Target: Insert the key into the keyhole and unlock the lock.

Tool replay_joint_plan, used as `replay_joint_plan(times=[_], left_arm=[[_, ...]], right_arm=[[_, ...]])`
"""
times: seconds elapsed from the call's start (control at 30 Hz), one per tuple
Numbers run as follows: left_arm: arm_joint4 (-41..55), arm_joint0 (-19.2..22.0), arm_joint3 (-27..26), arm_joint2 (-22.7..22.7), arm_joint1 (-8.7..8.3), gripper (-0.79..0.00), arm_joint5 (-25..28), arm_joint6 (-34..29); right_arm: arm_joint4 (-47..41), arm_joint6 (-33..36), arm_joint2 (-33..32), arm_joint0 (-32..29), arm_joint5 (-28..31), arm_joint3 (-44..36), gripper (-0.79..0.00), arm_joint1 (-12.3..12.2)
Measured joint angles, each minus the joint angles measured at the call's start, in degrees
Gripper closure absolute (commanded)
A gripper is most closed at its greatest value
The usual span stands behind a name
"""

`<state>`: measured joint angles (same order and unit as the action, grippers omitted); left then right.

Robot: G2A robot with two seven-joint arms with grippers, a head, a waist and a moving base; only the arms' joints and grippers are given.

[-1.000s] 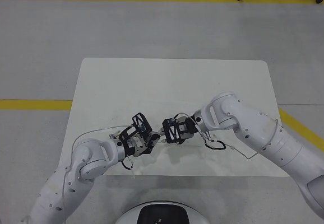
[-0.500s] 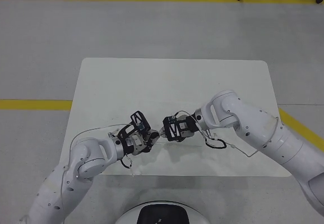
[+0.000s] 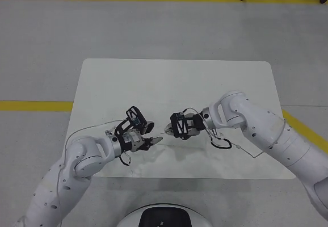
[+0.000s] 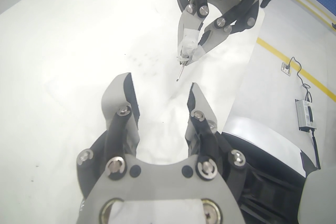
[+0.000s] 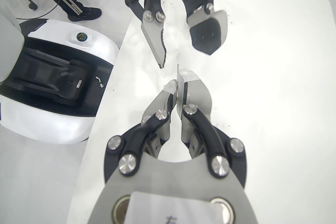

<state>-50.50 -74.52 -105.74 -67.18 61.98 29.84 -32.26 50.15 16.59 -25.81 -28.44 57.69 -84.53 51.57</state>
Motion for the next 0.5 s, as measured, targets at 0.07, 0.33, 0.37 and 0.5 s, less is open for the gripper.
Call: replay_joint_plan(times=[0.07, 0.33, 0.37, 0.5], left_arm=[[1.22, -0.96, -0.81, -2.40, -0.37, -0.785, 0.92, 1.10], [1.69, -10.22, -3.21, -17.24, -2.54, -0.785, 6.75, 6.55], [1.12, -11.49, -3.09, -18.96, -2.75, -0.785, 7.42, 7.24], [-0.68, -16.48, -1.48, -25.31, -3.44, -0.785, 10.87, 10.76]], right_arm=[[0.61, -1.46, -1.74, -1.17, -0.76, 0.23, 0.000, -0.68], [5.23, -12.46, -14.02, -11.47, -7.43, -2.80, 0.000, -6.17], [5.77, -13.88, -15.64, -13.09, -8.71, -3.39, 0.000, -6.81], [6.01, -14.96, -17.07, -14.52, -10.02, -3.74, 0.000, -7.24]])
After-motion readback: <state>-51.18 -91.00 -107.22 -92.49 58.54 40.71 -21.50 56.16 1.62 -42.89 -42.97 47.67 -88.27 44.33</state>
